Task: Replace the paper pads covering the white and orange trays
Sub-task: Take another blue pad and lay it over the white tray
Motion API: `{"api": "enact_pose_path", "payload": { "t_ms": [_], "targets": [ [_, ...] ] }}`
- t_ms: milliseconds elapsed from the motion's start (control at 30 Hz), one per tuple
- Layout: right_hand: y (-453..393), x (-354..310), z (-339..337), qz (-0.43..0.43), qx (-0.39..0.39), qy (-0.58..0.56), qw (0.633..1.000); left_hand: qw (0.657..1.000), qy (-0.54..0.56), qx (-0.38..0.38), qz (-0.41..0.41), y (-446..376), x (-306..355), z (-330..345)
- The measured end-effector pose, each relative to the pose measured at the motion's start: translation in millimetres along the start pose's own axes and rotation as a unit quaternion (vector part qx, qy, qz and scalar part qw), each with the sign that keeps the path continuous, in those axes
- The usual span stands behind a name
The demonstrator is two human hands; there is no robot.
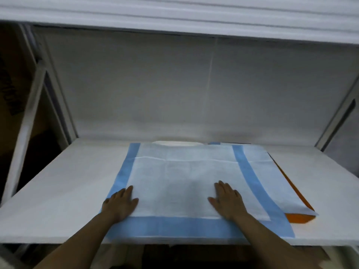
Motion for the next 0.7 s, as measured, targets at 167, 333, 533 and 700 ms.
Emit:
{"api": "enact_pose_path", "payload": {
  "t_ms": [167,333,533,700],
  "targets": [
    [27,-52,9,-0.067,0.024,0.010,0.997,1.000,-0.018,-0.007,0.014,39,-25,2],
    [37,-117,30,-0.133,0.000,-0.016,0.991,0.998,-0.045,0.011,0.036,64,-42,9],
    [61,-203,65,-0.299,-0.009,0.016,0.954,0.996,0.001,0.058,0.072,88,-65,8],
    [76,-254,92,-0.350,-0.020,0.085,0.933,0.986,0.072,0.118,0.092,100,-90,4]
  ]
}}
Point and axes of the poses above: each hand's wrist, its own y-axis away from the middle knuckle, its own z-axis out of the palm, x = y × z, the point moved 6 cm from there along -y, towards the middle knuckle, and after that the axes turned 6 degrees about -y, right-handed, at the moved point
